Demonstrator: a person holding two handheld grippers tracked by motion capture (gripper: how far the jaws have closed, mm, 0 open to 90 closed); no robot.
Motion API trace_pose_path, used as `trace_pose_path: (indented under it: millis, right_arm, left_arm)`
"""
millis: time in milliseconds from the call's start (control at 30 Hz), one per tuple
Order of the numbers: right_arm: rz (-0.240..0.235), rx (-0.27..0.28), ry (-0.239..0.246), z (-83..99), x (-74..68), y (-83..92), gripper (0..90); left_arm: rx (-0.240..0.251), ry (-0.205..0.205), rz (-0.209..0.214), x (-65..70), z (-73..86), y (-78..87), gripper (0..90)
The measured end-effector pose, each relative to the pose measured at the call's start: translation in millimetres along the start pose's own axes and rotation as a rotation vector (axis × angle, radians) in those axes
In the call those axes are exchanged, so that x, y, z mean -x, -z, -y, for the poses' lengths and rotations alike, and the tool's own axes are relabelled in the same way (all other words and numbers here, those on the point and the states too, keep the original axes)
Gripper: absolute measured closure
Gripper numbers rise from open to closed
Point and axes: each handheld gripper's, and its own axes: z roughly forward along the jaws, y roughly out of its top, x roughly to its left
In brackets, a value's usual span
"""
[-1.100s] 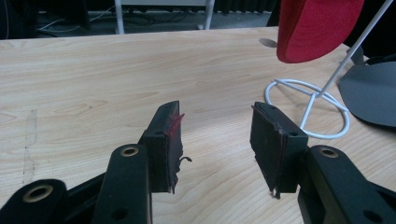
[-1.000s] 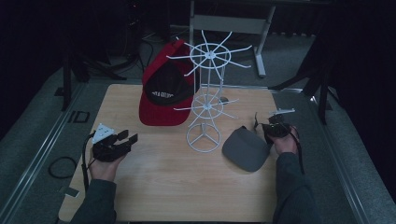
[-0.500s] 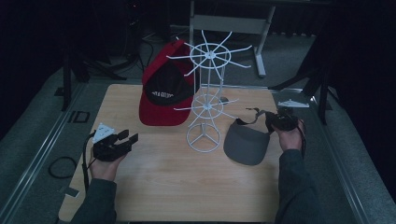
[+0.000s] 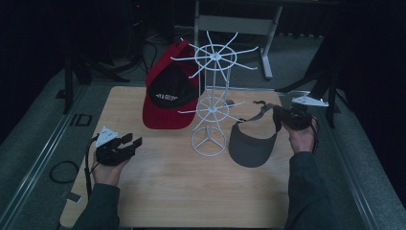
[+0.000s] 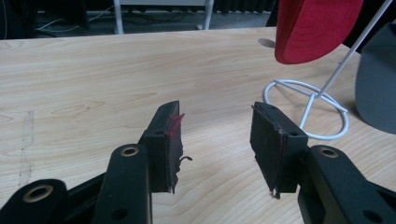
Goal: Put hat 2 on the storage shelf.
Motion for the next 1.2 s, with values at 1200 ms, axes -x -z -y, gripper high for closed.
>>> trace_pose_path:
  millis: [1200]
  right_arm:
    - [-0.091, 0.115, 0.152, -51.6, -37.3, 48.6, 89.6]
  left_arm:
    - [0.001, 0.004, -0.001, -0.8, 1.6, 0.7, 53.6]
